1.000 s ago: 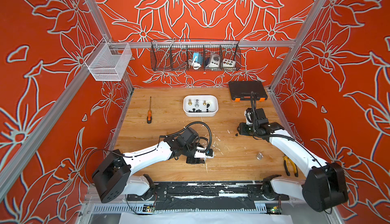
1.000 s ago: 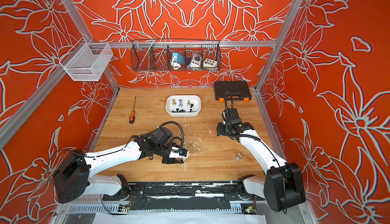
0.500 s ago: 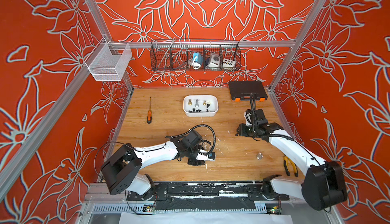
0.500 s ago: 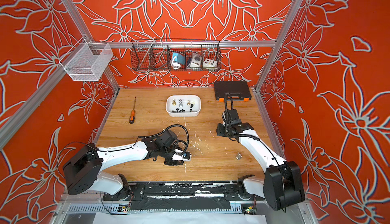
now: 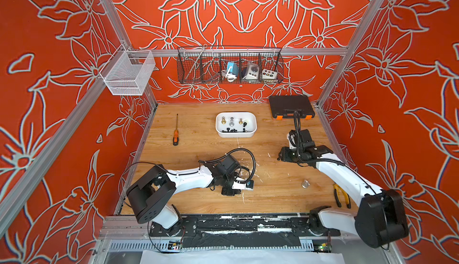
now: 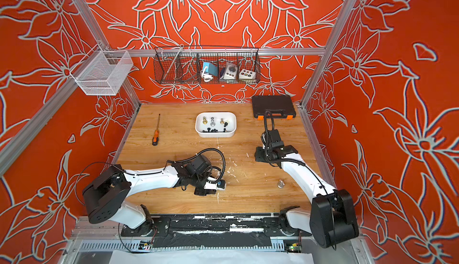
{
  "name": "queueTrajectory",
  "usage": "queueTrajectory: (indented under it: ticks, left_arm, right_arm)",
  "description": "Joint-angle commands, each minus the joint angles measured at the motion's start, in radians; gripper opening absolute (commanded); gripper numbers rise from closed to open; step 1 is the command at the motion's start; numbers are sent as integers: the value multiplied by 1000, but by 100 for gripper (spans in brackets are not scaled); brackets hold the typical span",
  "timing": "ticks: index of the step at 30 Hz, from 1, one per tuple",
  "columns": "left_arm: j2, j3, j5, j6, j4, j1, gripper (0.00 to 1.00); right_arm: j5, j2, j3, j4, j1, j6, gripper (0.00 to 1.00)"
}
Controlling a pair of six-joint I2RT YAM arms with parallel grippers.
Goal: Put the chess pieces into the storage box
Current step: Pick up the chess piece at the center of the board.
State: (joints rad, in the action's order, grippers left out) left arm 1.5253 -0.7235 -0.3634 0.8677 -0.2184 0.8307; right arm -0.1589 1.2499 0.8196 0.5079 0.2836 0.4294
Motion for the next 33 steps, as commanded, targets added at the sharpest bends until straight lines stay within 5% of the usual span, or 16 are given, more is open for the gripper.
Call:
queueTrajectory:
  ticks: [1, 14, 27, 33]
  left_arm:
    - [6, -9, 4, -4, 5, 10, 36]
    - [29, -20, 30, -24, 15, 17, 21]
    - [-35, -61, 58, -137, 79, 10, 17]
    - [-47, -127, 33, -211, 139, -63, 17]
  right_arm:
    - [-8, -1, -16, 1, -11, 12, 50]
    - [2, -21, -37, 1, -13, 17, 50]
    - [-1, -27, -39, 0, -15, 21, 50]
    - [2, -46, -49, -10, -17, 23, 50]
